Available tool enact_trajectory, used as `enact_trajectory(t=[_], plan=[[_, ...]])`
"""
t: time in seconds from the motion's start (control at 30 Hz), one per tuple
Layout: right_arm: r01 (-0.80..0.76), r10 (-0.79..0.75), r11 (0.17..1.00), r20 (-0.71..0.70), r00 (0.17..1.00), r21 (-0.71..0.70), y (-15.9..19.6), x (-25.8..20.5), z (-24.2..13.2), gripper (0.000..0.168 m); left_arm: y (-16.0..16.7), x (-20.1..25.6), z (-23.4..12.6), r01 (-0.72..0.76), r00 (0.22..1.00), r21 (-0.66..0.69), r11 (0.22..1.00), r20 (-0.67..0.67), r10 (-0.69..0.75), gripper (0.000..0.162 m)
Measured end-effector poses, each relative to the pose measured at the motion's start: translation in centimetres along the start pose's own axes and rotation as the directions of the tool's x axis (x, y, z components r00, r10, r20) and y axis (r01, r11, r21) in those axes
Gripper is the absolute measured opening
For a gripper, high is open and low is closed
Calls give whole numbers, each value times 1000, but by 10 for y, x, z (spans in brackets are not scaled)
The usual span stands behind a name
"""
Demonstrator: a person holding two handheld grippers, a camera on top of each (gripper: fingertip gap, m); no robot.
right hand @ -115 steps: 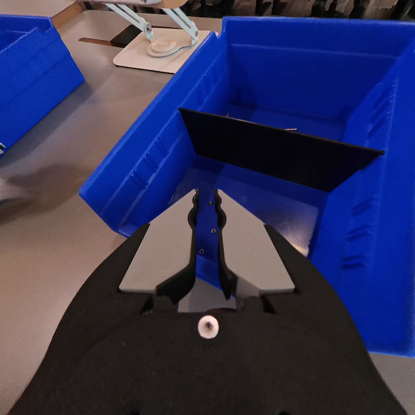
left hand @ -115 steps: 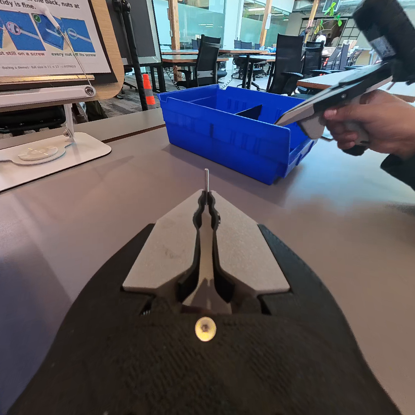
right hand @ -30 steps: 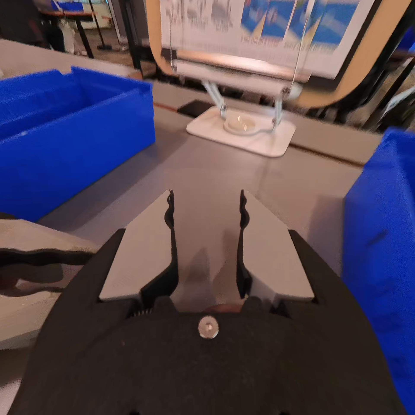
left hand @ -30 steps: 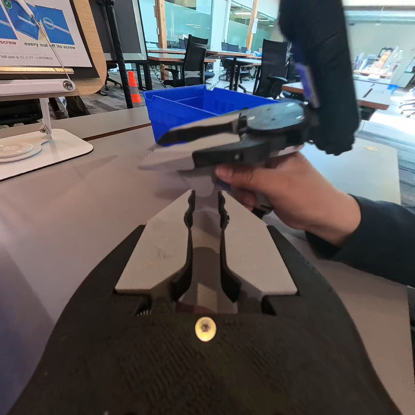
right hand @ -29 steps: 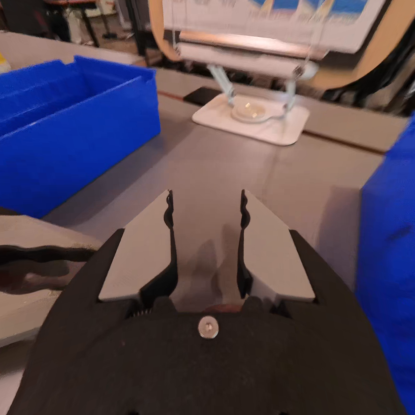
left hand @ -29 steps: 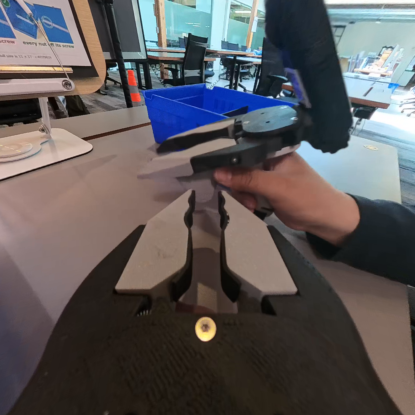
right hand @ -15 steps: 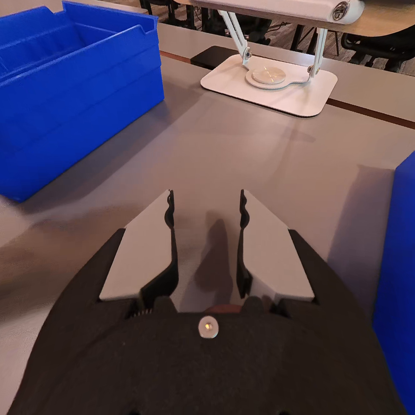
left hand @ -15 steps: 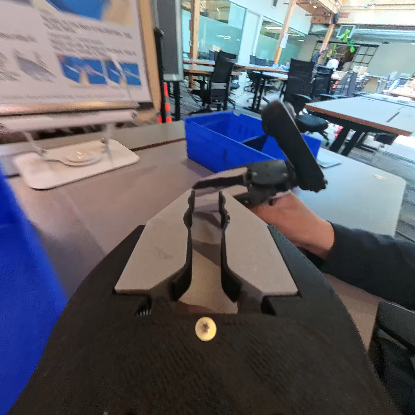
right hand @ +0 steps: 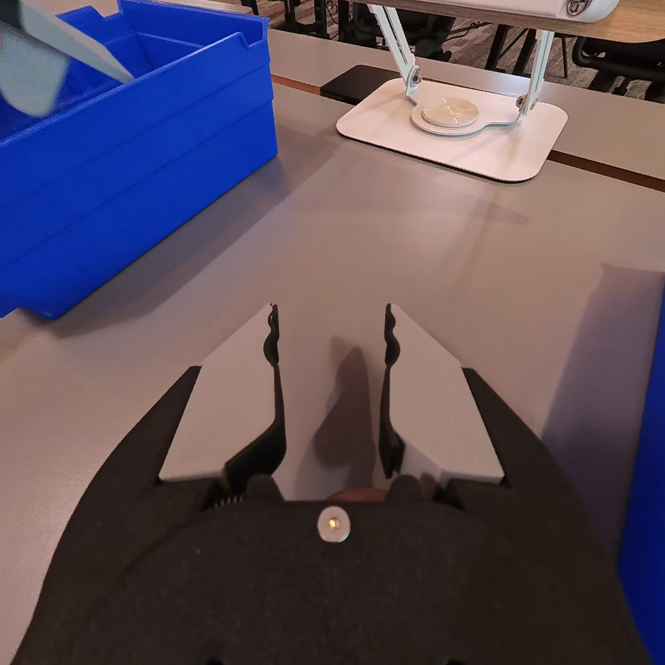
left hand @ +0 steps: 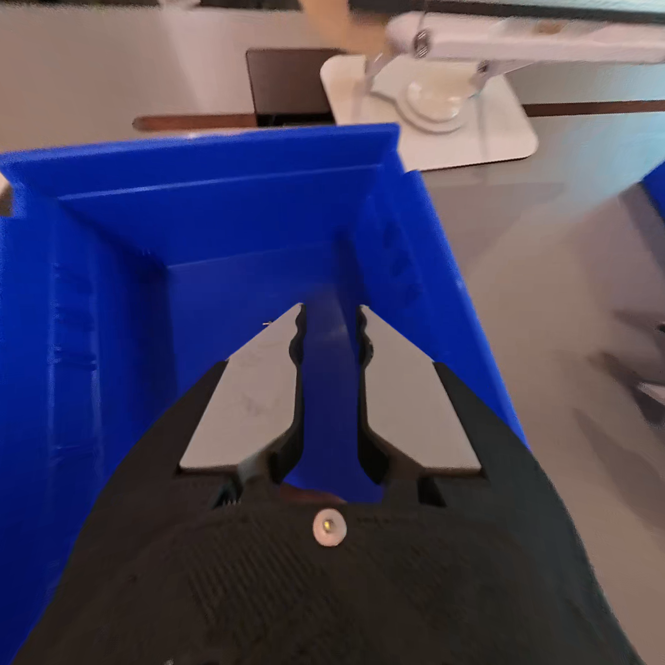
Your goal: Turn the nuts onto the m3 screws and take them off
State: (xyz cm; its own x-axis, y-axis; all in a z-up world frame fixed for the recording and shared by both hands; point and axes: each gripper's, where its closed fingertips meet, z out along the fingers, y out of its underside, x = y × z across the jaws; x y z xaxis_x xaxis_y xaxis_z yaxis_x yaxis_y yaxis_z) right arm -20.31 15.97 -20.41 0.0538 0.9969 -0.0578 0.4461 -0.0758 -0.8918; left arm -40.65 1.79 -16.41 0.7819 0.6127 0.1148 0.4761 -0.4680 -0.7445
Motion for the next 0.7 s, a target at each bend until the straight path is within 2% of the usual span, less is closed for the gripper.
enact_trajectory(t=[0.17, 0.43, 0.53, 0.57, 0.7], plan=[[-2, 2, 1000, 11, 1000, -7, 1, -2, 1, 57, 24, -24, 40, 70, 990, -127, 989, 133, -53, 25], [16, -16, 1000, 30, 999, -14, 1, -10, 2, 57, 41, -39, 67, 74, 979, -207, 975, 201, -32, 27], [19, -18, 1000, 35, 999, -16, 2, -11, 2, 57, 38, -43, 68, 68, 979, -177, 982, 202, -31, 15], [17, -16, 1000, 37, 999, -15, 2, -11, 2, 57, 39, -43, 68, 50, 980, -187, 981, 198, -12, 0], [12, -12, 1000, 44, 999, -17, 2, -12, 2, 57, 44, -42, 62, -12, 986, -240, 971, 156, 51, 0]])
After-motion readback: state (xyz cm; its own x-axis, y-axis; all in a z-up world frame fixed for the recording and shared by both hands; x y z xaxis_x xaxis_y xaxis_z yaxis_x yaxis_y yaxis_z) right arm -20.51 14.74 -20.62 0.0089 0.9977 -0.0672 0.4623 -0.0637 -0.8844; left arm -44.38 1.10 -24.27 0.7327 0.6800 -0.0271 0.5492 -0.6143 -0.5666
